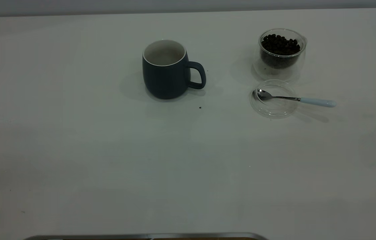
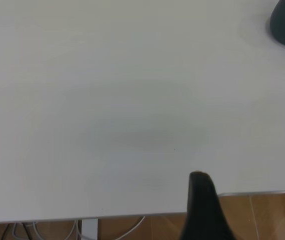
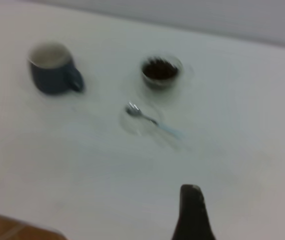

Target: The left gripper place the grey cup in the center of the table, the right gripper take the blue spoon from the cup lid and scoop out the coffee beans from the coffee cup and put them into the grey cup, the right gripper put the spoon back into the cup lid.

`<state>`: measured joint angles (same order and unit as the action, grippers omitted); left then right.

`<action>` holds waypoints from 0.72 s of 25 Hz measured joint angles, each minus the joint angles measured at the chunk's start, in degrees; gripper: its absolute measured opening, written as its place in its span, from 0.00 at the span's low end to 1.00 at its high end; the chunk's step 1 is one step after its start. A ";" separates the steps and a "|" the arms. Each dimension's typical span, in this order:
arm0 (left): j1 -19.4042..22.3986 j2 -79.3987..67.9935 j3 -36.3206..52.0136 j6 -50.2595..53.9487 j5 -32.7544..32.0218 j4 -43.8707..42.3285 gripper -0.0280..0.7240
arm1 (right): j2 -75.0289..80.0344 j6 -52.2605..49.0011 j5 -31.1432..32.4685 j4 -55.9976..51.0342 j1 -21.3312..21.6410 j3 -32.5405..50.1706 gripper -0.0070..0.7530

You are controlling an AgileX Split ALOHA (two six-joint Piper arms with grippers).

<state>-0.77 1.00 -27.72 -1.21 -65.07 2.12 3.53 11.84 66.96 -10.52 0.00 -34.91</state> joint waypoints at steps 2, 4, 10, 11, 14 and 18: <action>0.00 0.00 0.00 0.00 0.00 0.00 0.76 | 0.00 -1.12 -0.83 2.50 0.00 2.84 0.77; 0.00 0.00 0.00 0.00 0.00 0.00 0.76 | 0.00 -3.21 -2.08 3.63 0.00 5.18 0.76; 0.00 0.00 0.00 0.00 0.00 0.00 0.76 | -0.28 -6.70 -3.05 4.30 -1.20 6.36 0.74; 0.00 0.00 0.00 0.00 0.00 0.00 0.76 | -0.71 -6.70 -3.05 4.63 -1.84 6.36 0.74; 0.00 0.00 0.00 0.00 0.00 0.00 0.76 | -2.98 -6.70 -3.01 6.17 -3.88 7.03 0.72; 0.00 0.00 0.00 0.00 0.00 0.00 0.76 | -3.86 -6.96 -2.79 6.85 -5.13 7.46 0.70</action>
<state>-0.77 1.00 -27.72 -1.21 -65.07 2.12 -0.33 4.89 64.17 -3.67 -5.13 -27.46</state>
